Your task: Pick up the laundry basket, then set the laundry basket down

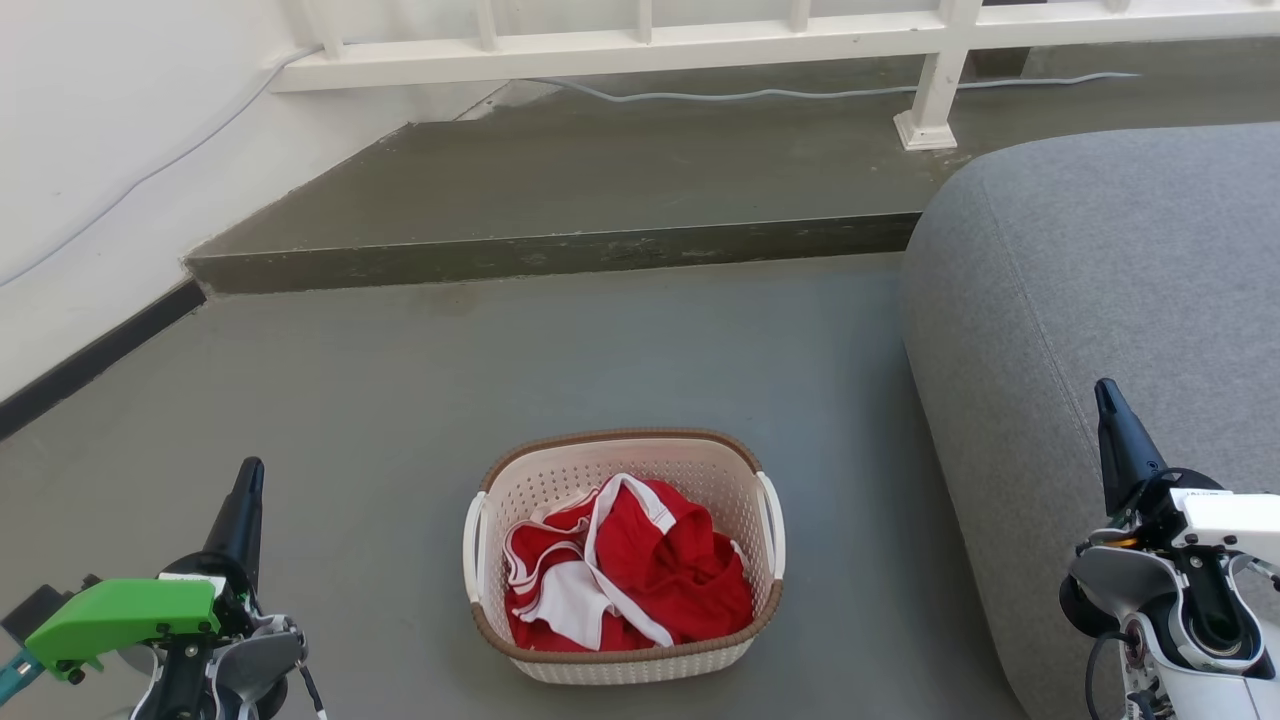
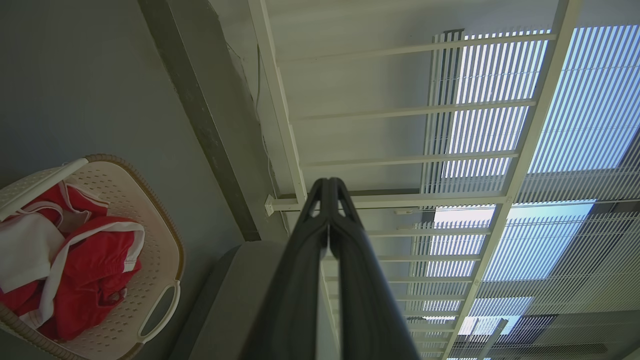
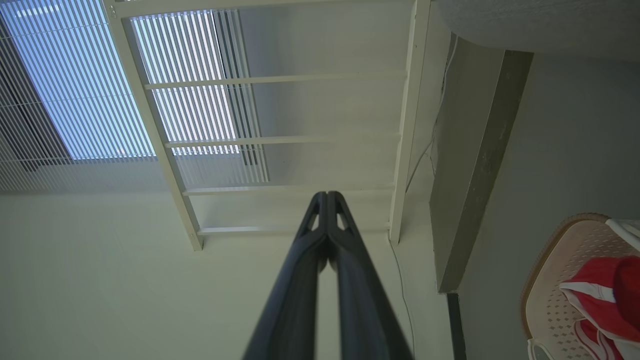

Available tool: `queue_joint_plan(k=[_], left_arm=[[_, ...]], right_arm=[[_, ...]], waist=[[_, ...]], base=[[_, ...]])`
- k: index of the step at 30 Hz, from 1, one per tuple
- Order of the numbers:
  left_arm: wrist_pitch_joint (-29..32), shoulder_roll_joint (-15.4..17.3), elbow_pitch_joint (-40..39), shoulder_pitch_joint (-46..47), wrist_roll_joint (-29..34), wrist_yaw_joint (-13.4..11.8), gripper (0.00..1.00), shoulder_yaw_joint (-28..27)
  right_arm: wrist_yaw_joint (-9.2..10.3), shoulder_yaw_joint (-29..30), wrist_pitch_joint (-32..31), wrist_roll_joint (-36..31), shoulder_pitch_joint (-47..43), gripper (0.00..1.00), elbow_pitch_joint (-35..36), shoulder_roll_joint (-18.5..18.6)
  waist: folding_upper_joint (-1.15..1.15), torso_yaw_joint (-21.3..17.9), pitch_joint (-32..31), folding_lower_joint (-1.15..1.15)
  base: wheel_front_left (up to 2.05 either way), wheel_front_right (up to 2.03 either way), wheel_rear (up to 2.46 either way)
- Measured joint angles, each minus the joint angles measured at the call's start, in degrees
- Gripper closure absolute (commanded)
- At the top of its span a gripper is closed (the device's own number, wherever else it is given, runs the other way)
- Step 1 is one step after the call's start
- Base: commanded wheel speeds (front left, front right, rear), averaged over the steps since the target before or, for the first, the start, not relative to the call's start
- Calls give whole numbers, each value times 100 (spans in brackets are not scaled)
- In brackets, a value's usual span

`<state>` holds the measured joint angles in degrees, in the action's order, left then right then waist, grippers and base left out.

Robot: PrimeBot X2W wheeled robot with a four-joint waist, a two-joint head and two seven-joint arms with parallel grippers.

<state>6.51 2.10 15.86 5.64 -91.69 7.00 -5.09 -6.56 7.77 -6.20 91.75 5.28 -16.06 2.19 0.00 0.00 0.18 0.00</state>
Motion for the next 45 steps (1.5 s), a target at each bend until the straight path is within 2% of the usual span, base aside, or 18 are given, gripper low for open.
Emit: queue_joint_plan(k=[45], left_arm=[[0, 0, -1, 0, 0, 0, 100, 0]], right_arm=[[0, 0, 0, 0, 0, 100, 0, 0]], waist=[[0, 0, 0, 0]], base=[[0, 0, 0]])
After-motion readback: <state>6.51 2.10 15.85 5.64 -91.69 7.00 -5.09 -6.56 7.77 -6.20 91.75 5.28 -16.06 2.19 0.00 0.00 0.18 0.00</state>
